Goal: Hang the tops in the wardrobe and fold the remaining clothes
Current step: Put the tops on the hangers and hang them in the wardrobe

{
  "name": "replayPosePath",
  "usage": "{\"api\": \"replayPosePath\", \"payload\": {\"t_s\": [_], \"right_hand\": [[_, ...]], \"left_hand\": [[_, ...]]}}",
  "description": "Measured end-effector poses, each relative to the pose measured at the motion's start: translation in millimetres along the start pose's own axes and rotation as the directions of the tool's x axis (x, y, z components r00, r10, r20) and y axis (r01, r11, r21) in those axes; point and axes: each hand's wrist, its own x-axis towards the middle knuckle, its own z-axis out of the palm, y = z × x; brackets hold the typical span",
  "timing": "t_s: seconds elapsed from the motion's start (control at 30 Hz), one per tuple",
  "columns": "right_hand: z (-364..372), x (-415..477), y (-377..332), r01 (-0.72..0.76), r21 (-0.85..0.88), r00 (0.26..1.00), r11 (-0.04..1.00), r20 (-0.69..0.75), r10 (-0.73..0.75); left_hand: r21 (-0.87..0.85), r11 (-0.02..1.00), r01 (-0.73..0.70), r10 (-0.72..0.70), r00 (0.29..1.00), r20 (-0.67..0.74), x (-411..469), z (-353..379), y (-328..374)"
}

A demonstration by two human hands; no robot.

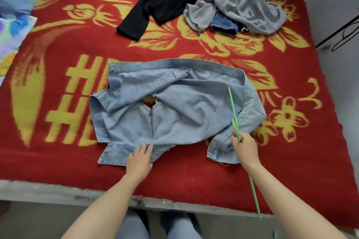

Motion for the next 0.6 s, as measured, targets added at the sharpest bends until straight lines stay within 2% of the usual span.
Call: {"api": "replayPosePath", "payload": {"t_s": [0.1, 0.23, 0.27, 0.33, 0.4, 0.53, 0.6], "right_hand": [[8, -1, 6, 0.027, 0.03, 0.999, 0.999, -0.03, -0.026], [4, -9, -1, 0.058, 0.1, 0.995, 0.993, -0.081, -0.05], [2, -12, -5, 0.059, 0.112, 0.995, 0.992, -0.084, -0.05], [-3, -19, -16, 0.066, 0.128, 0.995, 0.99, -0.08, -0.056], [-6, -25, -34, 0.091, 0.114, 0.995, 0.989, -0.06, -0.084], [-5, -35, -93, 0.185, 0.061, 0.981, 0.981, 0.043, -0.188], [-1, -46, -135, 0.278, 0.052, 0.95, 0.959, 0.131, -0.283]], "left_hand": [[0.03, 0.999, 0.01, -0.011, 1.0, 0.003, 15, 11, 1], [0.025, 0.998, -0.054, 0.058, 0.98, -0.192, 28, 22, -1], [0.011, 0.997, -0.079, 0.079, 0.982, -0.169, 29, 23, -1], [-0.002, 0.997, -0.081, 0.079, 0.984, -0.158, 21, -3, 1], [-0.093, 0.992, -0.088, 0.071, 0.982, -0.175, 11, -35, -2], [-0.234, 0.953, -0.19, 0.1, 0.931, -0.351, -10, -117, -24], [-0.342, 0.893, -0.292, 0.101, 0.872, -0.48, -26, -174, -38]]}}
